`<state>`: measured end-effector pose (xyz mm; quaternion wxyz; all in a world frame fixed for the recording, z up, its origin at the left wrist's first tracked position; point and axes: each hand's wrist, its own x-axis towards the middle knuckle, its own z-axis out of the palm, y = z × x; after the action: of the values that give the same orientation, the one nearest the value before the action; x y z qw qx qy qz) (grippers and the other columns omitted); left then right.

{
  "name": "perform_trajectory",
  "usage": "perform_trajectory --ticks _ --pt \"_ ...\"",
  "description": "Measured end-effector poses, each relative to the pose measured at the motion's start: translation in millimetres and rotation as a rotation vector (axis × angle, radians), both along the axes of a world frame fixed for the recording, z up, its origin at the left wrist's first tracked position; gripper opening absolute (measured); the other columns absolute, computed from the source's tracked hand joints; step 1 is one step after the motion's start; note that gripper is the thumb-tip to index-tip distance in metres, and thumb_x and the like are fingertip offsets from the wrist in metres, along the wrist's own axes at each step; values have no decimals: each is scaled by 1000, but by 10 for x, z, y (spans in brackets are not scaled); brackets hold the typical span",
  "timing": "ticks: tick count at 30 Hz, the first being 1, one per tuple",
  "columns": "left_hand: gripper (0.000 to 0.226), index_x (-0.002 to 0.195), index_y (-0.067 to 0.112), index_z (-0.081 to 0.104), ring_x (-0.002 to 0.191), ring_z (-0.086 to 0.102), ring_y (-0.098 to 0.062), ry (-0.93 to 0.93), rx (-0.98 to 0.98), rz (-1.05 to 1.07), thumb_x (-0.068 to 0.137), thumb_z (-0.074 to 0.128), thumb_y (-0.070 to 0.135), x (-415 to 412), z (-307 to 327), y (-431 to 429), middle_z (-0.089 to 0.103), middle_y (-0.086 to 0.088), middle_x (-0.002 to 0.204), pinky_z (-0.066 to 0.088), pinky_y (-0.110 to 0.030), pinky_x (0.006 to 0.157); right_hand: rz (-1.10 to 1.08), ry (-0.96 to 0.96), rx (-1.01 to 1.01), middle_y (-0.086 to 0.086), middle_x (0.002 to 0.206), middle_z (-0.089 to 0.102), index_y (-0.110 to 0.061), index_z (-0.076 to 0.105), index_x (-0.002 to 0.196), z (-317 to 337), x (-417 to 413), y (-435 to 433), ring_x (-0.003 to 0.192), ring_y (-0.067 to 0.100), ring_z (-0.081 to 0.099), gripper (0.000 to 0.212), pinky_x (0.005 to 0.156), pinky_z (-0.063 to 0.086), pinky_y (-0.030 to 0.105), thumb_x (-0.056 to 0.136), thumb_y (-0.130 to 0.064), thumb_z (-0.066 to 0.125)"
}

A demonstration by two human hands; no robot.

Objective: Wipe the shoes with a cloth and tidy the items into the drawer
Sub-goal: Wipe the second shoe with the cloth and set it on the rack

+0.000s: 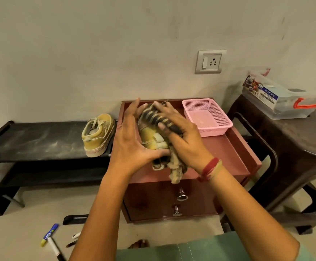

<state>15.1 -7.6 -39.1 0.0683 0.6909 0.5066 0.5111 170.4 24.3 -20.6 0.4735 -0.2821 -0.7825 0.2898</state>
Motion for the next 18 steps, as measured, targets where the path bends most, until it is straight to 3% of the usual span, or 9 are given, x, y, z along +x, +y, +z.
perform_trajectory --ticks 2,4,7,11,14,18 --pt "125 147 16 23 134 40 -6 -11 -11 -5 46 84 57 -24 -9 -17 40 7 142 41 -38 108 75 -67 41 -5 135 50 -19 53 125 -35 8 0 138 10 29 33 114 24 26 92 -22 53" --pt "125 145 12 29 132 42 -7 -29 -7 -5 44 84 61 -15 13 -41 45 1 140 40 -37 109 28 30 -84 0 133 54 -14 55 126 -62 55 110 133 12 39 35 110 31 28 92 -22 52" --pt "124 141 8 34 130 45 -9 -3 20 -27 42 84 63 27 25 -51 48 2 137 42 -41 106 -77 131 -162 1 121 63 -8 59 123 -87 114 144 118 11 54 37 99 42 30 92 -26 50" --pt "119 139 15 36 127 45 -1 17 24 -19 42 82 67 46 21 -51 44 17 133 44 -39 104 38 83 -94 -15 127 56 -24 52 126 -80 102 43 130 6 42 33 109 34 26 93 -21 52" --pt "118 138 17 38 127 46 -3 -7 19 -7 42 83 68 79 29 -38 47 11 134 44 -40 103 -14 182 -148 -4 123 60 -16 55 125 -61 96 92 122 10 51 42 105 40 30 90 -39 53" --pt "114 137 18 37 126 46 -4 -22 23 -3 44 84 65 79 15 -26 47 8 135 45 -39 103 45 35 -33 0 134 53 -12 53 127 -100 103 47 136 9 34 38 111 28 24 91 -23 53"
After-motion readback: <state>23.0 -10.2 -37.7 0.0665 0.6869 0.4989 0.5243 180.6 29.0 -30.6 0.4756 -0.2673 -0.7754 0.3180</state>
